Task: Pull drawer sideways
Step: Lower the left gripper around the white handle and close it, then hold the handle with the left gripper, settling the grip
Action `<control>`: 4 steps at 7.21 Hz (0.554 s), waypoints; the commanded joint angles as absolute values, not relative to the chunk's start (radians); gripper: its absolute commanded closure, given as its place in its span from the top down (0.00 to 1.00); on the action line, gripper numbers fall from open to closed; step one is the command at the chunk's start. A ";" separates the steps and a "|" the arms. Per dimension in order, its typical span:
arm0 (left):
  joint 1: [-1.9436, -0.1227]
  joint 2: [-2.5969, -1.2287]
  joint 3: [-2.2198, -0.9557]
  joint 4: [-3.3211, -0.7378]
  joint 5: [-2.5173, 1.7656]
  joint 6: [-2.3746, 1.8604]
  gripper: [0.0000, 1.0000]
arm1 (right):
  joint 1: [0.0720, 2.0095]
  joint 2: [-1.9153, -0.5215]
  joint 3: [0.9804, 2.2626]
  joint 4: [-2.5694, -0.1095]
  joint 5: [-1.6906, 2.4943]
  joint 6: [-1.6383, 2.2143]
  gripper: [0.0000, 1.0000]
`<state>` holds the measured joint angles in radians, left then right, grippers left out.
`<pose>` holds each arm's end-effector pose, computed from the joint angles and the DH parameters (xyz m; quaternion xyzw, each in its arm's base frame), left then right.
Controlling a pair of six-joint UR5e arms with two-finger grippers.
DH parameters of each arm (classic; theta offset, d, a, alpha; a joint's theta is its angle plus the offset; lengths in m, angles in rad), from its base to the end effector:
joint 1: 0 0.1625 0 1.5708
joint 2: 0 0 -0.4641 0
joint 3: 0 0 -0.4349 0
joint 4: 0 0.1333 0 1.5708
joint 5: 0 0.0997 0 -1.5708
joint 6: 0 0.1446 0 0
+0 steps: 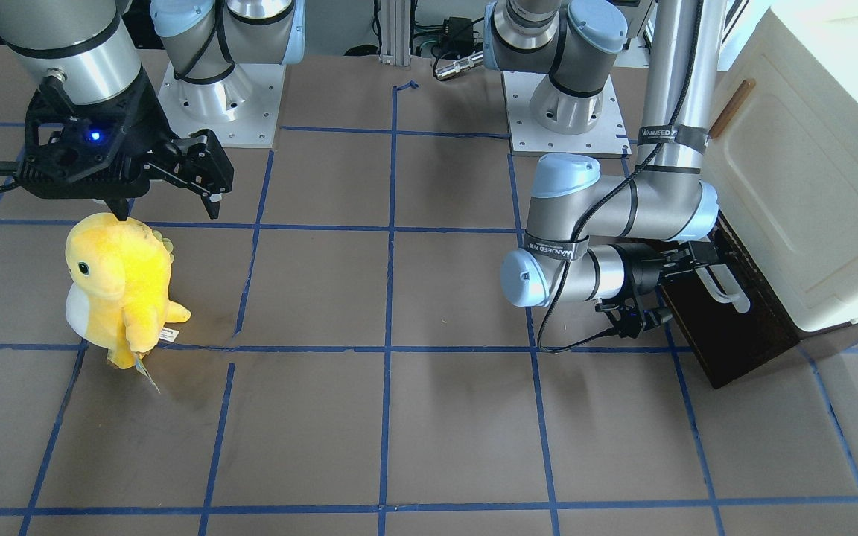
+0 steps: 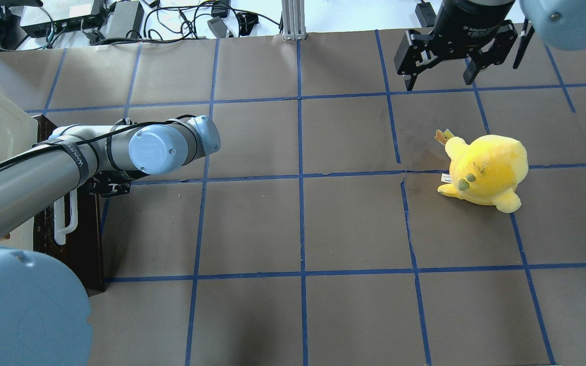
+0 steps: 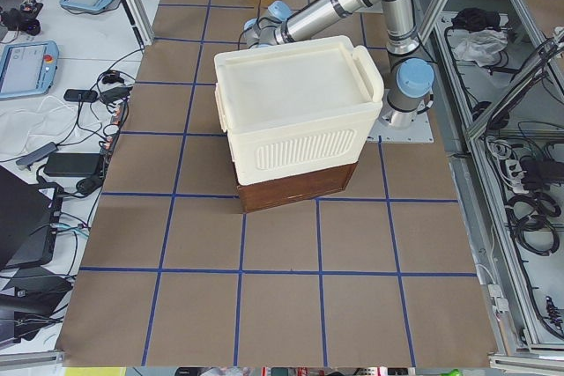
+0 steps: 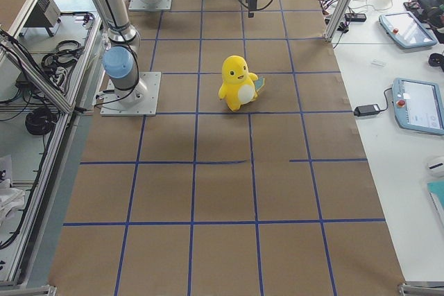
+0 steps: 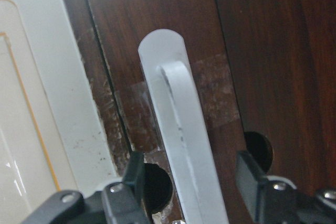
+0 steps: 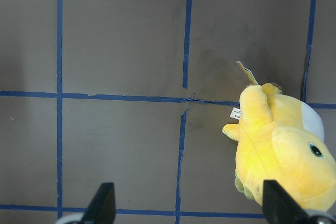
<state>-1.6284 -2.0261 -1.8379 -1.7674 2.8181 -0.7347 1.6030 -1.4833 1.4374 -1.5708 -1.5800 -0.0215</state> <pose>-0.0281 -0.5536 0.1846 0.0027 0.7723 0.1302 0.6218 0.1506 -0.5767 0.5049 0.0267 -0.9994 0.0230 0.0045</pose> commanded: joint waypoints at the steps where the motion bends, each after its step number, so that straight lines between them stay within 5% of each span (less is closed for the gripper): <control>1: -1.628 -2.029 -1.836 -1.767 2.824 -0.727 0.60 | 1.603 -1.483 1.437 -1.571 -1.580 -0.021 1.00; 4: -1.628 -2.031 -1.835 -1.766 2.819 -0.729 0.49 | 1.603 -1.483 1.437 -1.571 -1.580 -0.021 1.00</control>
